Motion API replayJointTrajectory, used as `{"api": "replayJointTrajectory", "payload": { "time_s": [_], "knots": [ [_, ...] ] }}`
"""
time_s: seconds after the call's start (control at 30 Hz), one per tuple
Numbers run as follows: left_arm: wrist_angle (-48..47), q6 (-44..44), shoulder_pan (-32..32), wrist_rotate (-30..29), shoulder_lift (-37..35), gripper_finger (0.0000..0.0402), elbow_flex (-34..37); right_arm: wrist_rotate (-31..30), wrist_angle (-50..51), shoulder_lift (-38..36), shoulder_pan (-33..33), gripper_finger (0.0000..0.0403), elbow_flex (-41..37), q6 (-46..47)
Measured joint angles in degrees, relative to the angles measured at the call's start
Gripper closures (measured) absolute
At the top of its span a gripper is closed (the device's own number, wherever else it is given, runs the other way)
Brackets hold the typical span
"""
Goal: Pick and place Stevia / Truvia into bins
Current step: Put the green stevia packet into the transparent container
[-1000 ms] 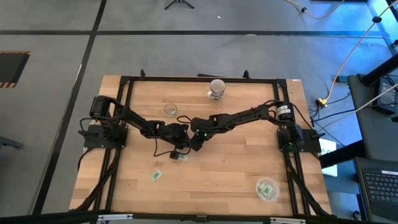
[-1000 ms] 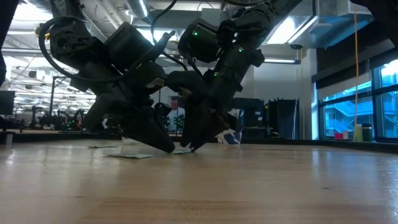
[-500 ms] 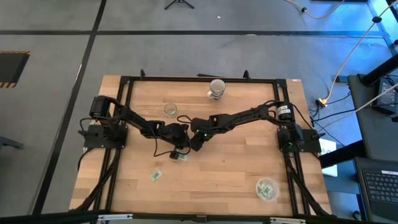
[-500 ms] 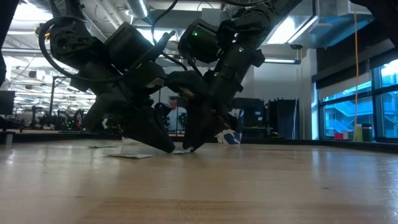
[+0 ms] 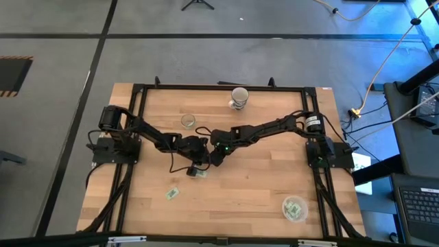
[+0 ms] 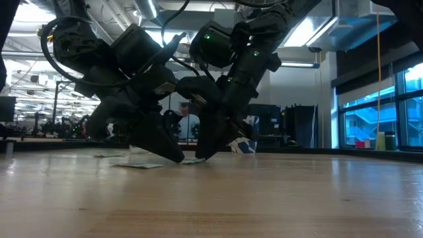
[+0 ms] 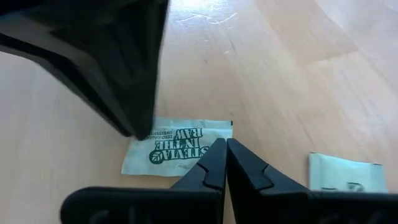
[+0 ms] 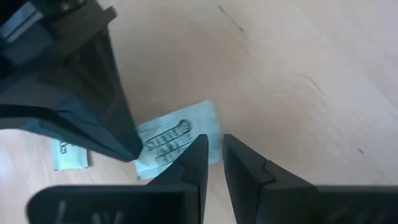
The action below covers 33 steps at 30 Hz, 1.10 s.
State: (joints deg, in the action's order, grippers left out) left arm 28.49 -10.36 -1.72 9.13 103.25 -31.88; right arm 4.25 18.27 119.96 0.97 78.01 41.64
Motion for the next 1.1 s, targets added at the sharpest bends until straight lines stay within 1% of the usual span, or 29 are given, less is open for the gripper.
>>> {"api": "replayJointTrajectory", "payload": {
  "time_s": [0.1, 0.27, 0.9, 1.0, 1.1],
  "knots": [
    [-0.31, 0.65, 0.0, 1.34, -0.02, 0.0398, 0.0, 0.08, 0.02, 0.0, 0.0, 0.035, -0.02, -0.01],
    [-0.35, -1.15, -0.07, 1.29, -0.03, 0.0398, 0.0, 0.81, 0.02, 0.0, -0.01, 0.035, -0.02, 0.13],
    [-0.35, -1.15, -0.02, 1.13, -0.03, 0.0398, 0.0, 1.59, 0.72, 0.0, -0.02, 0.0351, -0.02, 1.46],
    [-0.35, -1.15, -0.02, 1.11, -0.03, 0.0398, 0.0, 1.58, 0.8, 0.0, -0.02, 0.036, -0.02, 1.42],
    [-0.35, -1.15, -0.02, 1.09, -0.03, 0.0398, 0.0, 1.57, 0.99, 0.0, -0.02, 0.038, -0.02, 0.5]
  ]
}}
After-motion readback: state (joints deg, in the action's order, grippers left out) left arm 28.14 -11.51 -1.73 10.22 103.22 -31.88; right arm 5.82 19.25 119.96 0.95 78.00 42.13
